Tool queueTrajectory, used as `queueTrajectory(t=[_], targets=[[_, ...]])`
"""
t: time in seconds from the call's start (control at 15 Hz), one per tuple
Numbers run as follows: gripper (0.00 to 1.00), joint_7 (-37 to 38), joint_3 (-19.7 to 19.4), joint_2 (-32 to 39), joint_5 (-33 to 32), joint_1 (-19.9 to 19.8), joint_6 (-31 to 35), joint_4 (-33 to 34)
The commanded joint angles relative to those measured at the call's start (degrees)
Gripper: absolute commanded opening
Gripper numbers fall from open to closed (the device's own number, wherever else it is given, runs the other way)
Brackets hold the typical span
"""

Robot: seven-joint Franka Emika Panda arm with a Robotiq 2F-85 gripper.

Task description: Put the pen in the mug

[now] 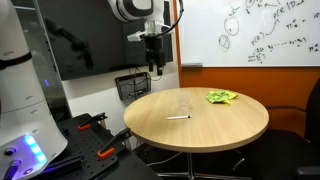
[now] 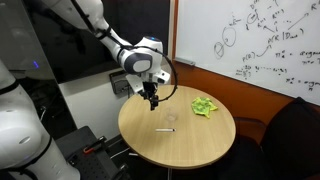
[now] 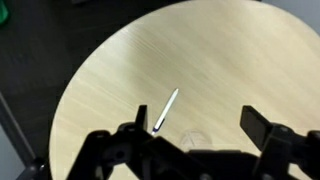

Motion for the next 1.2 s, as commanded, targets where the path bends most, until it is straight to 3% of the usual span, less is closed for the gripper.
queueTrajectory(t=[0.0, 0.2, 0.47, 1.13], targets=[[1.00, 7.13, 0.61, 9.70, 2.92, -0.60, 8.71, 3.07], [1.00, 11.50, -0.09, 18.06, 2.44, -0.27, 13.42, 7.09], [1.00, 14.48, -0.33, 24.99, 2.67, 0.40, 13.64, 12.73], [1.00, 13.90, -0.85, 26.80, 1.50, 0.75, 14.43, 13.91]])
